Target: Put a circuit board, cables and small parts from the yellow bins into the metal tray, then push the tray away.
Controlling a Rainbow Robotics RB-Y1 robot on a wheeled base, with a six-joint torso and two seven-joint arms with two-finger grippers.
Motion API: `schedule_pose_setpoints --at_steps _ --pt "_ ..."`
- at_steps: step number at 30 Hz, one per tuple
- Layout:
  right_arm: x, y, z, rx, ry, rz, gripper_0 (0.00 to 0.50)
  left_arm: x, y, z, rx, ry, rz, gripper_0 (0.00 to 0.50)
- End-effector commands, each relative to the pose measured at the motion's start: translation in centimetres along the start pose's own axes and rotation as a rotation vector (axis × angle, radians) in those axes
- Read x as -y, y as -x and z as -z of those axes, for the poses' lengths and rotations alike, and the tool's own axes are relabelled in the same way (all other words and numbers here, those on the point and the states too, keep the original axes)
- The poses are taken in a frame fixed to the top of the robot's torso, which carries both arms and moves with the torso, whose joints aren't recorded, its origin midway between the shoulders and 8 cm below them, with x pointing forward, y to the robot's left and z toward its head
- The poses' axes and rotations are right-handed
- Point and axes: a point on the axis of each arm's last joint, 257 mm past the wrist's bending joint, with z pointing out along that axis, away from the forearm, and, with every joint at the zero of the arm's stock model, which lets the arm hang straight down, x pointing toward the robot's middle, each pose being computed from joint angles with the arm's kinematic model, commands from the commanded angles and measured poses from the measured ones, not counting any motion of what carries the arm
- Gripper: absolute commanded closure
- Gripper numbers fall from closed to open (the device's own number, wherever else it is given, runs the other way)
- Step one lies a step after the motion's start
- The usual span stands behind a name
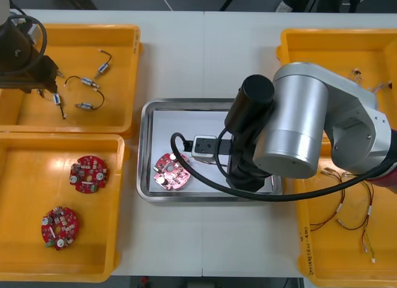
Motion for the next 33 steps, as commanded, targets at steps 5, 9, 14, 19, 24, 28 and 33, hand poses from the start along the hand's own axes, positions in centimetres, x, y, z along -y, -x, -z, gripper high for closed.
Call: schedule_pose_setpoints --at_steps 5,9,14,19,24,28,33 --pt "0.5 0.7 -2.2 -0.011 0.015 0.022 0.500 -3.6 5.2 2.1 0.116 0.071 -0.099 0.000" --pt "0.7 0.5 -3.0 -0.019 0.005 0.032 0.500 -4.9 6.0 1.3 0.118 0.103 -0.122 0.000" --pt "0.7 0.1 -3.9 -0.030 0.001 0.035 0.500 -5.8 6.9 0.5 0.129 0.115 -0.123 0.000" --pt "0.2 -0.3 -5.0 -0.041 0.014 0.044 0.500 -6.1 7.9 -0.5 0.145 0.139 -0.129 0.000" --pt "0.2 -0.4 -5.2 -0.042 0.017 0.044 0.500 -6.3 8.3 -1.2 0.150 0.145 -0.122 0.000" --pt "0.0 -0.6 -5.2 -0.043 0.026 0.048 0.500 -6.2 8.5 -2.3 0.150 0.158 -0.115 0.000" --pt "0.2 -0.9 -5.2 -0.052 0.024 0.051 0.431 -6.0 9.1 -3.5 0.161 0.165 -0.113 0.000"
